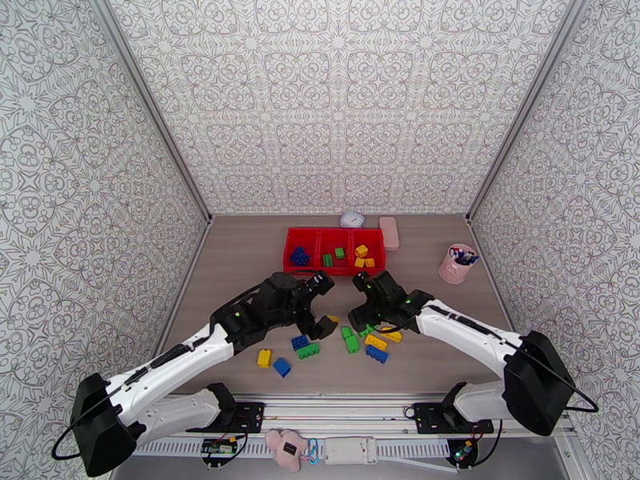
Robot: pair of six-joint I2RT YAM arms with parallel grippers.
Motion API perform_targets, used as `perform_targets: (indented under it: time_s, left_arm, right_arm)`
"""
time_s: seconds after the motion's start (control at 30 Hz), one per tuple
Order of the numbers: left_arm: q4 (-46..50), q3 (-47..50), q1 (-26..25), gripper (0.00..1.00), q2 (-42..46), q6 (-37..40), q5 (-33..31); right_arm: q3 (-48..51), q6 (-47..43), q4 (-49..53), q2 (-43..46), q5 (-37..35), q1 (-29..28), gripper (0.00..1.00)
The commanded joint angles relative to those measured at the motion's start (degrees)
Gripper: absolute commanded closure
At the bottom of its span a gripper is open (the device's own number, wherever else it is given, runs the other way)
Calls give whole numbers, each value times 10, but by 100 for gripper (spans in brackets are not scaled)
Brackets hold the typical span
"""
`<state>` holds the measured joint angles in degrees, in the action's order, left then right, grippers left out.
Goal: Sort the legos into containers by color
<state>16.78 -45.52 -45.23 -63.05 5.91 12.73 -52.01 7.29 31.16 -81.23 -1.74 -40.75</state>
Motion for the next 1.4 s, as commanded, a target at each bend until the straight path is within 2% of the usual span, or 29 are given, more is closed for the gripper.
perform_targets:
  time_s: [0.0,0.1,0.23,0.4,0.67,0.77,0.93,1.1,1.23,1.37]
  left_arm:
    - [-80,49,-3,0,21,45,50]
    - [-114,75,2,0,24,57,54]
    - [-112,83,14,0,22,79,81]
    - [-110,88,-8,0,21,90,83]
    - [-148,127,-70,0,50,108,-27]
    - [-164,139,-85,0,59,107,-58]
    - [-147,128,-102,0,51,112,-78]
    - [-147,120,-106,0,54,87,-101]
    - [-150,124,-101,0,64,40,-140]
    - [-144,128,-83,0,72,-13,-158]
  right_arm:
    - [-31,-51,75,-27,-4,-4,4]
    - [-32,-62,81,-44,1,-4,3]
    - [-34,-53,72,-73,6,-4,4]
    - [-50,-51,83,-120,6,-3,9]
    - [-56,-39,89,-154,35,-4,26]
    - [-53,-26,90,-147,36,-4,34]
    - [-43,-15,84,-113,19,-4,41]
    - [-39,6,67,-58,15,-4,43]
    - [-32,21,0,-15,9,-4,43]
    - [-49,28,-68,-12,-9,-4,42]
